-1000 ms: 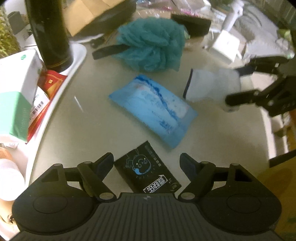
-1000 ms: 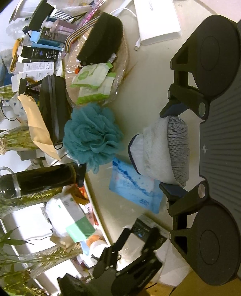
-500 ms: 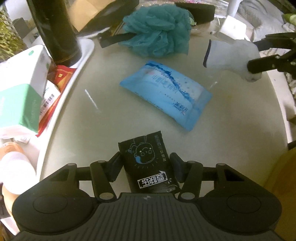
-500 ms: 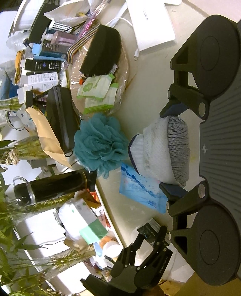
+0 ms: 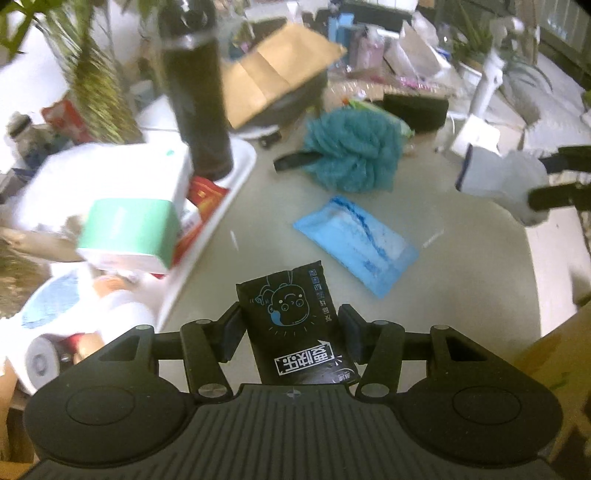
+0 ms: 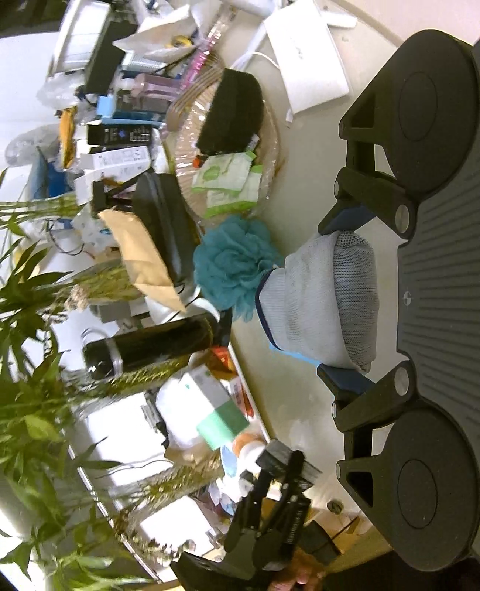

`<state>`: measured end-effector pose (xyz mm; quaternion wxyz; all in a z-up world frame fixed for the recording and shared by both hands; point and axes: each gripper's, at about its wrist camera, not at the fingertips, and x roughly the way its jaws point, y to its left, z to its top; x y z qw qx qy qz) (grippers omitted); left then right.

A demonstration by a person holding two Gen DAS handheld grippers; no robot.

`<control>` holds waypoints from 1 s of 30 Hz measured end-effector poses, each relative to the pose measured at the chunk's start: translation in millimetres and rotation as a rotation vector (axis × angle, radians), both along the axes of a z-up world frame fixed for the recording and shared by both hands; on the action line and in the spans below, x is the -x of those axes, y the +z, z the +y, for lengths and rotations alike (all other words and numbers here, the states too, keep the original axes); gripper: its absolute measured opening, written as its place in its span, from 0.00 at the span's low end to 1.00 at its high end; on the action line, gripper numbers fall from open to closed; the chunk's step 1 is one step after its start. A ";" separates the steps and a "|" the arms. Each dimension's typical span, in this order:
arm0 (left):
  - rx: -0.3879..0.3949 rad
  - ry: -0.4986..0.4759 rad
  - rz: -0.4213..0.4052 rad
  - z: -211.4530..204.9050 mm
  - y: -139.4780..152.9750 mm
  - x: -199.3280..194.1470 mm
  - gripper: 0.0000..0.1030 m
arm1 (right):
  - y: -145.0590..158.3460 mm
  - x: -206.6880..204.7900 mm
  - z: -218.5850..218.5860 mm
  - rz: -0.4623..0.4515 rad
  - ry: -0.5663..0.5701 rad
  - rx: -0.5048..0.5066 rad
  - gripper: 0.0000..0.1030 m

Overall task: Organize soft objects
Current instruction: 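Lift the black card box with the left tool while the right tool lifts the white cloth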

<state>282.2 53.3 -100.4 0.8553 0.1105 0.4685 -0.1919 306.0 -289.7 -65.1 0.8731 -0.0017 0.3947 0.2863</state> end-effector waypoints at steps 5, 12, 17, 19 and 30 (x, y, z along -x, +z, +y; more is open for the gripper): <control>-0.032 0.011 -0.039 -1.5 31.9 18.7 0.52 | 26.4 22.2 -3.8 -0.033 0.013 -0.005 0.74; -0.025 0.032 -0.094 -5.2 79.8 55.5 0.52 | 64.1 58.9 -5.7 -0.085 0.037 -0.017 0.74; 0.004 0.020 -0.123 -9.4 110.2 87.5 0.52 | 86.7 85.6 -8.5 -0.119 0.048 -0.031 0.74; 0.015 0.013 -0.131 -12.4 119.6 100.4 0.52 | 92.7 95.8 -9.6 -0.130 0.053 -0.036 0.74; 0.097 -0.055 -0.071 -38.9 130.9 155.6 0.52 | 111.0 144.7 -22.2 -0.157 0.047 -0.080 0.74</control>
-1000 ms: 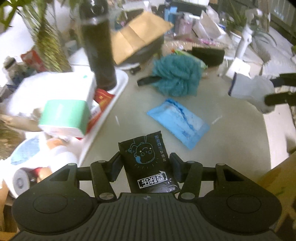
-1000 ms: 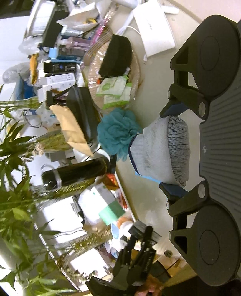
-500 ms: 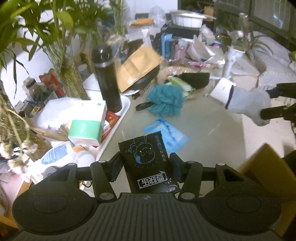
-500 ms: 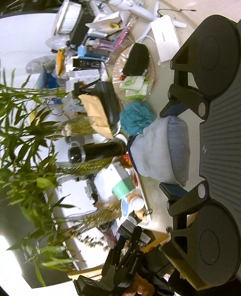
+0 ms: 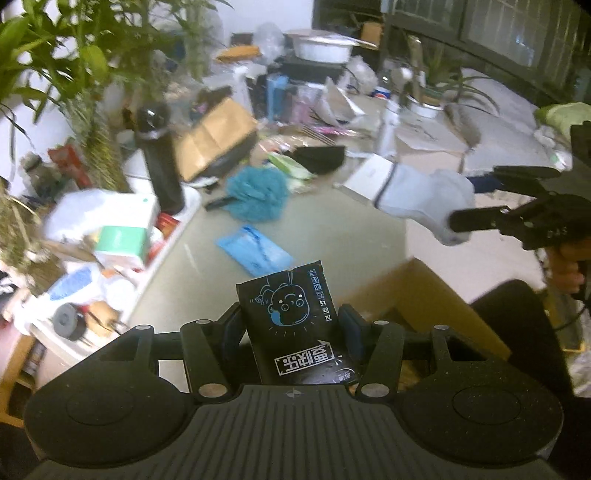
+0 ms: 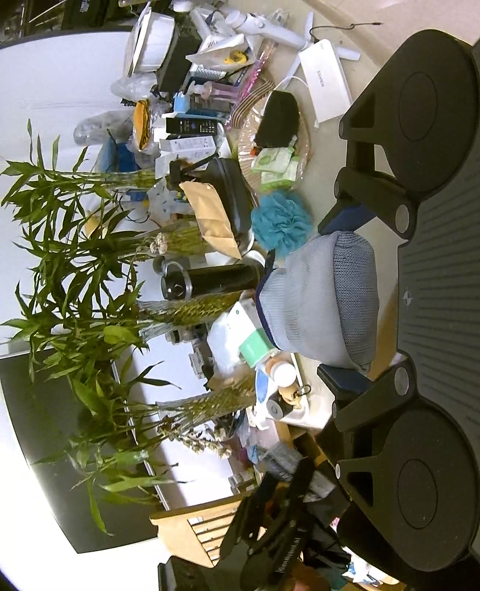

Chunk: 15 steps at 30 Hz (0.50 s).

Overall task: Organize soft objects
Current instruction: 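Lift the black card box with the left tool while the right tool lifts the white cloth, then carry both items over the cardboard box and open both tools to drop them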

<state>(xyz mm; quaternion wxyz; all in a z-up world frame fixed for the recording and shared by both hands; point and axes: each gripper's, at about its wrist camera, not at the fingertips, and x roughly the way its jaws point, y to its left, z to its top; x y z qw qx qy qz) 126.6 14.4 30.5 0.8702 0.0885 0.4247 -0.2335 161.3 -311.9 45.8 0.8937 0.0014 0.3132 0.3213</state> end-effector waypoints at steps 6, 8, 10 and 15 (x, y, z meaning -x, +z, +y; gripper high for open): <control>0.147 -0.054 0.087 -16.8 -8.4 2.9 0.60 | 6.8 15.7 -5.3 -0.005 -0.005 -0.024 0.74; 0.220 -0.064 0.097 -18.0 -9.2 5.6 0.74 | 8.1 20.0 -7.5 -0.005 -0.007 -0.029 0.74; 0.269 -0.043 0.081 -17.2 -9.7 8.9 0.78 | 8.3 24.9 -10.2 -0.005 -0.010 -0.030 0.74; 0.284 -0.014 0.041 -12.2 -10.3 18.0 0.78 | 8.0 37.1 -17.3 0.000 -0.025 -0.033 0.74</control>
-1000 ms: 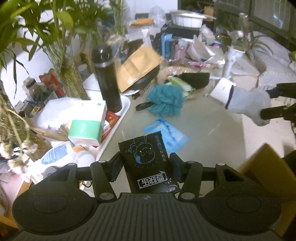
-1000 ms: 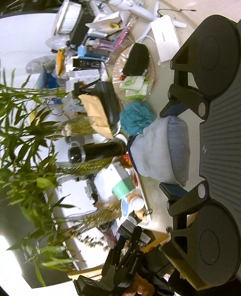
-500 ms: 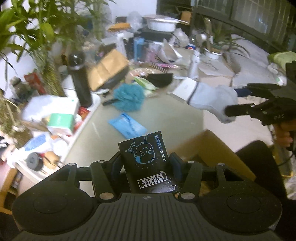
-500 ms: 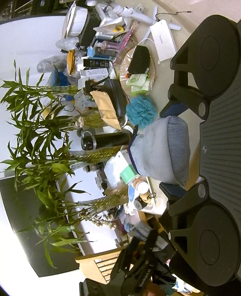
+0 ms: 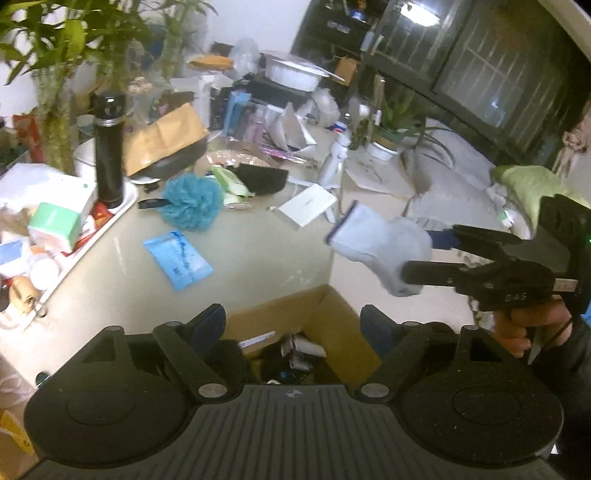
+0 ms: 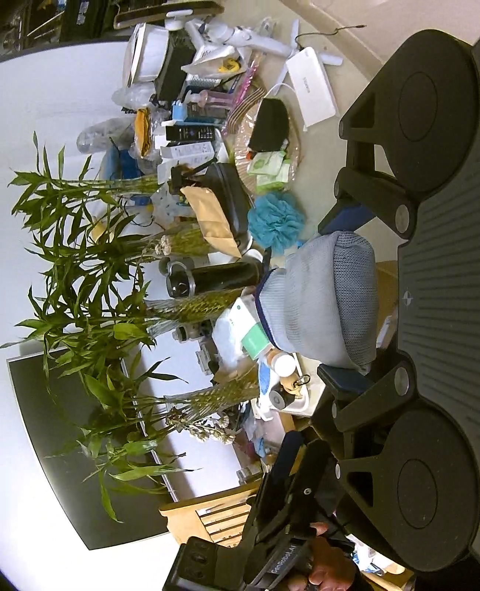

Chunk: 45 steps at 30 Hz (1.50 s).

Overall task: Organize soft objects
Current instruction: 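Carry both items over the cardboard box and open both tools to drop them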

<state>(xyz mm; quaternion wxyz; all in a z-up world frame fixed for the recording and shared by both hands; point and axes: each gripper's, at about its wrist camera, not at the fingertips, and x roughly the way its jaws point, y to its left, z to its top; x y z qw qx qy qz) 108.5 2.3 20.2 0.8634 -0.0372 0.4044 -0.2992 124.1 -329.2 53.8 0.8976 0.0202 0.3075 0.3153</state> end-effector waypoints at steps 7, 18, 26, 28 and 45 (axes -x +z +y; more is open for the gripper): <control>-0.049 0.090 -0.029 24.2 -5.0 18.8 0.78 | -3.4 18.6 -2.9 0.014 0.001 -0.012 0.74; -0.119 0.189 -0.085 59.5 -6.4 50.1 0.78 | 7.4 33.2 17.8 0.004 0.063 -0.027 0.74; -0.170 0.250 -0.128 77.2 -8.5 64.8 0.78 | -19.2 36.4 42.2 0.070 0.106 0.069 1.00; -0.175 0.265 -0.122 80.6 -10.5 66.6 0.78 | -30.6 36.7 43.2 0.099 0.098 0.091 1.00; -0.191 0.301 -0.091 91.5 -24.3 67.9 0.78 | -41.6 37.1 31.9 0.162 0.053 0.065 1.00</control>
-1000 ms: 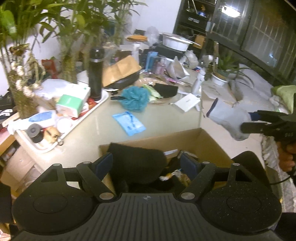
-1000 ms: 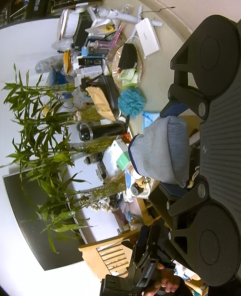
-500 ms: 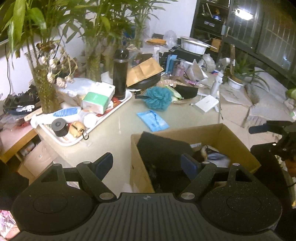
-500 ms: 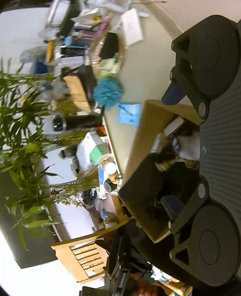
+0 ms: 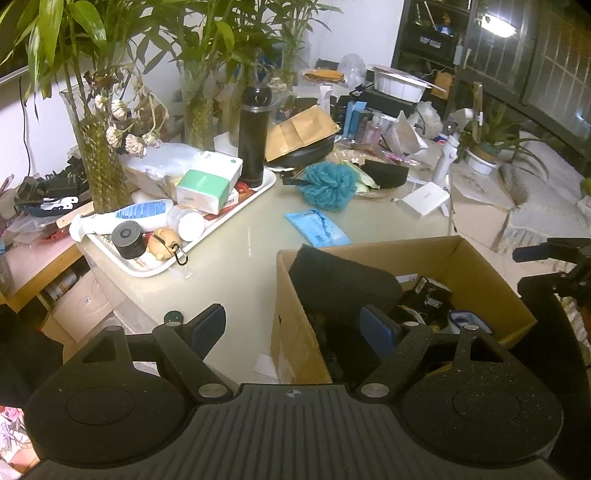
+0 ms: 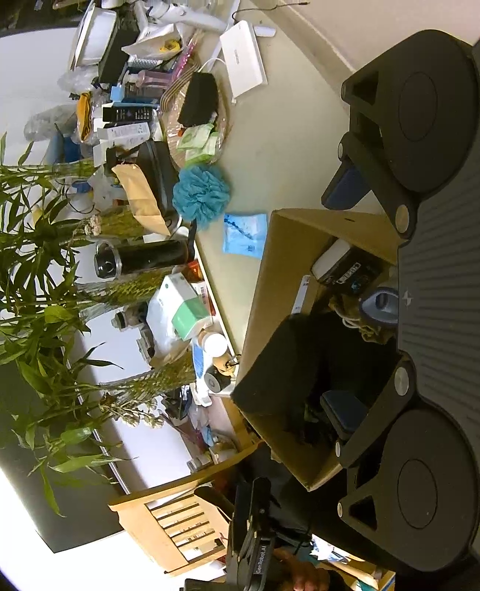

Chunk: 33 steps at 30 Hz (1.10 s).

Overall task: Organize soft objects
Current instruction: 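Carry both items over the cardboard box and open both tools to drop them, then withdraw both tools from the box back over the table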

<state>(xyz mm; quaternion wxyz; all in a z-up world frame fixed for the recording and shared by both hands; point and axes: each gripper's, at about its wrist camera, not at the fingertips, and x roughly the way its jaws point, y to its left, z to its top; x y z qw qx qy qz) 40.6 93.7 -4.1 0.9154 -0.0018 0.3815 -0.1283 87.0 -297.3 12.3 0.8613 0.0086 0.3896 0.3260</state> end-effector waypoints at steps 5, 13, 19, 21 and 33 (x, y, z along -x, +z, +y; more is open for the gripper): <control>0.000 0.002 -0.003 -0.2 -0.3 -0.2 0.78 | 1.6 0.5 -1.6 -0.009 -0.004 0.001 1.00; 0.003 0.010 -0.022 -2.3 -2.8 -4.3 0.78 | 2.4 -0.4 -1.3 -0.021 -0.002 -0.005 1.00; 0.003 0.010 -0.034 -2.7 -4.9 -8.5 0.78 | 1.3 -5.7 -2.1 -0.019 -0.011 -0.020 1.00; 0.003 0.007 -0.039 -2.8 -4.8 -10.5 0.78 | 1.3 -7.6 -2.4 -0.021 -0.016 -0.024 1.00; 0.009 -0.014 -0.071 -10.5 -5.8 -25.7 0.77 | 3.2 -25.1 1.4 -0.045 -0.018 -0.015 1.00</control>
